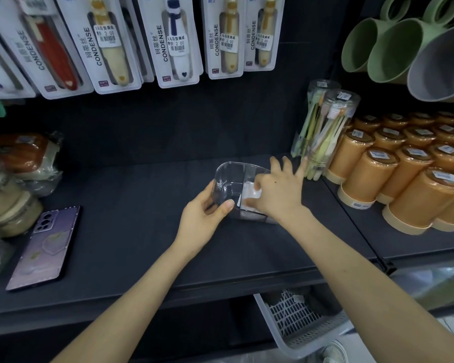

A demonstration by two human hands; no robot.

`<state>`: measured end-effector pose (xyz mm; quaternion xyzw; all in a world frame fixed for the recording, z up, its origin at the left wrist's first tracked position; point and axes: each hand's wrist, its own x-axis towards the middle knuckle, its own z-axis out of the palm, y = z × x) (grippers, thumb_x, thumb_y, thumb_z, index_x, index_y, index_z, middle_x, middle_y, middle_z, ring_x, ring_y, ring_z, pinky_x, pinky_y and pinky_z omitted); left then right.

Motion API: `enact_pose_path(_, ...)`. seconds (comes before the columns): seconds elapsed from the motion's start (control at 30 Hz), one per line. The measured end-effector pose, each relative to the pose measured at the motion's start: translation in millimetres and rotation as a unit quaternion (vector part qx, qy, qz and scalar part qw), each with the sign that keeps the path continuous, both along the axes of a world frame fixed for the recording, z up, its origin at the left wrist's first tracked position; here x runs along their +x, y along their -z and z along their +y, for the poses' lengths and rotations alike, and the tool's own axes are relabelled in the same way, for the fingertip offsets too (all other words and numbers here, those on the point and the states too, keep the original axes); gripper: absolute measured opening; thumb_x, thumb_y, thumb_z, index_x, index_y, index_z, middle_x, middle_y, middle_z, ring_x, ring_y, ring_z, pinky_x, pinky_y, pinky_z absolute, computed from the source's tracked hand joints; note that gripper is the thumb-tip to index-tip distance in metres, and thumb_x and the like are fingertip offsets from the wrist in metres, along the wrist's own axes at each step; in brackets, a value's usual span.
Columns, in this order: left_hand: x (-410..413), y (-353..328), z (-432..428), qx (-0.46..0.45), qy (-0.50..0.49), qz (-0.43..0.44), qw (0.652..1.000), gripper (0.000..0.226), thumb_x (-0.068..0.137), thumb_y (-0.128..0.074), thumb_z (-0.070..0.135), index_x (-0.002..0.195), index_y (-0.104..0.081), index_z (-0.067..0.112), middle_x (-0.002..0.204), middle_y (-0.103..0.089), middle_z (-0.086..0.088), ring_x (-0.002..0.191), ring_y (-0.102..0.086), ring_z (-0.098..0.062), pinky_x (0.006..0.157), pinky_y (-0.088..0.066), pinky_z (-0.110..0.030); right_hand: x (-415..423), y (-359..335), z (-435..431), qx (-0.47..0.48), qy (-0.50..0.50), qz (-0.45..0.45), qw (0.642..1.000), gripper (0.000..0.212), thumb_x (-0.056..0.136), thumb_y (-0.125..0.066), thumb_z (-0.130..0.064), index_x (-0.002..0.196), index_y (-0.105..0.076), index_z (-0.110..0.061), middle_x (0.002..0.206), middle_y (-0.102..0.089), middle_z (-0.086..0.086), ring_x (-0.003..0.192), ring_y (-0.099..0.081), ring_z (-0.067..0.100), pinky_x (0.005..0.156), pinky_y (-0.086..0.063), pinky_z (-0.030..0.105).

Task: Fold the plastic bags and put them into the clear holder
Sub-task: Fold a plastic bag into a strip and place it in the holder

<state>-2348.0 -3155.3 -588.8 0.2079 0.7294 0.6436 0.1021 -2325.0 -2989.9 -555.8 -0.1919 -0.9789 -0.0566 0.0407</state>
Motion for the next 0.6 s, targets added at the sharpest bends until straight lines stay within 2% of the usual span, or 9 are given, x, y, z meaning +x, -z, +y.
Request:
enact_pose_path(0.1,-2,-1,3,-0.003,0.001,-0.005,1.000,0.049,0.090,-0.063,0.006,0.107,-0.044,0.047,0.085,-0.055,0.052,0.092,-0.053,0.027,0.082,-0.041,0.000,0,1,3,-0.024,0.003,0.013,1.000,0.051,0.076,-0.059,-0.069,0.112,-0.066,-0.034,0.154,-0.025,0.010,0.144,-0.013,0.035,0.113,0.005,0.063)
enact_pose_path(0.2,-5,-4,8,-0.012,0.005,-0.008,1.000,0.046,0.091,-0.063,0.007,0.102,-0.045,0.048,0.082,-0.055,0.052,0.089,-0.054,0.026,0.078,-0.041,0.000,18,-8,15,-0.054,0.008,0.076,0.996,0.045,0.075,-0.063,-0.065,0.107,-0.067,-0.033,0.153,-0.029,0.008,0.143,-0.019,0.032,0.114,0.003,0.059)
enact_pose_path(0.27,-8,-8,14,-0.021,0.009,-0.003,1.000,0.043,0.092,-0.062,0.007,0.099,-0.048,0.047,0.080,-0.057,0.050,0.087,-0.055,0.025,0.077,-0.040,0.000,35,-10,22,-0.066,0.011,0.136,0.988,0.040,0.075,-0.068,-0.059,0.102,-0.070,-0.030,0.149,-0.038,0.008,0.138,-0.030,0.033,0.113,-0.004,0.057)
enact_pose_path(0.3,-10,-9,18,-0.023,0.013,0.004,1.000,0.040,0.093,-0.061,0.008,0.098,-0.050,0.046,0.080,-0.058,0.048,0.086,-0.056,0.025,0.076,-0.040,0.000,46,-9,26,-0.074,0.014,0.173,0.982,0.037,0.073,-0.072,-0.056,0.098,-0.071,-0.027,0.144,-0.044,0.010,0.132,-0.038,0.035,0.112,-0.013,0.057)
enact_pose_path(0.4,-27,-8,32,-0.019,0.012,0.007,1.000,0.021,0.094,-0.061,0.013,0.100,-0.059,0.033,0.081,-0.066,0.032,0.080,-0.059,0.018,0.075,-0.042,-0.005,83,1,32,-0.096,0.019,0.266,0.959,0.024,0.072,-0.079,-0.041,0.085,-0.072,-0.022,0.122,-0.062,0.010,0.107,-0.056,0.037,0.093,-0.036,0.051)
enact_pose_path(0.47,-38,-8,42,-0.022,0.003,0.000,1.000,0.011,0.093,-0.062,0.021,0.104,-0.062,0.024,0.088,-0.065,0.021,0.075,-0.058,0.014,0.074,-0.045,-0.012,109,11,30,-0.136,-0.005,0.280,0.950,0.016,0.075,-0.079,-0.030,0.082,-0.071,-0.018,0.104,-0.066,0.007,0.093,-0.061,0.033,0.081,-0.045,0.046)
enact_pose_path(0.5,-45,-7,47,-0.030,0.007,0.000,1.000,0.006,0.094,-0.061,0.022,0.099,-0.062,0.025,0.083,-0.063,0.021,0.070,-0.057,0.014,0.070,-0.045,-0.012,122,17,28,-0.155,-0.023,0.283,0.946,0.013,0.077,-0.078,-0.025,0.080,-0.070,-0.016,0.094,-0.066,0.005,0.085,-0.062,0.031,0.074,-0.050,0.043)
enact_pose_path(0.57,-58,-6,56,-0.053,0.015,0.006,0.998,0.004,0.095,-0.060,0.024,0.092,-0.062,0.025,0.069,-0.061,0.022,0.064,-0.056,0.013,0.066,-0.044,-0.015,147,27,18,-0.182,-0.044,0.269,0.945,0.010,0.079,-0.077,-0.021,0.075,-0.068,-0.017,0.077,-0.063,-0.001,0.068,-0.061,0.021,0.059,-0.051,0.033)
enact_pose_path(0.6,-61,-8,59,-0.061,0.019,0.005,0.998,0.006,0.095,-0.060,0.026,0.097,-0.063,0.022,0.073,-0.062,0.020,0.069,-0.058,0.011,0.070,-0.045,-0.019,158,33,12,-0.191,-0.046,0.250,0.948,0.011,0.080,-0.076,-0.022,0.074,-0.067,-0.020,0.072,-0.061,-0.006,0.062,-0.058,0.016,0.053,-0.049,0.029)
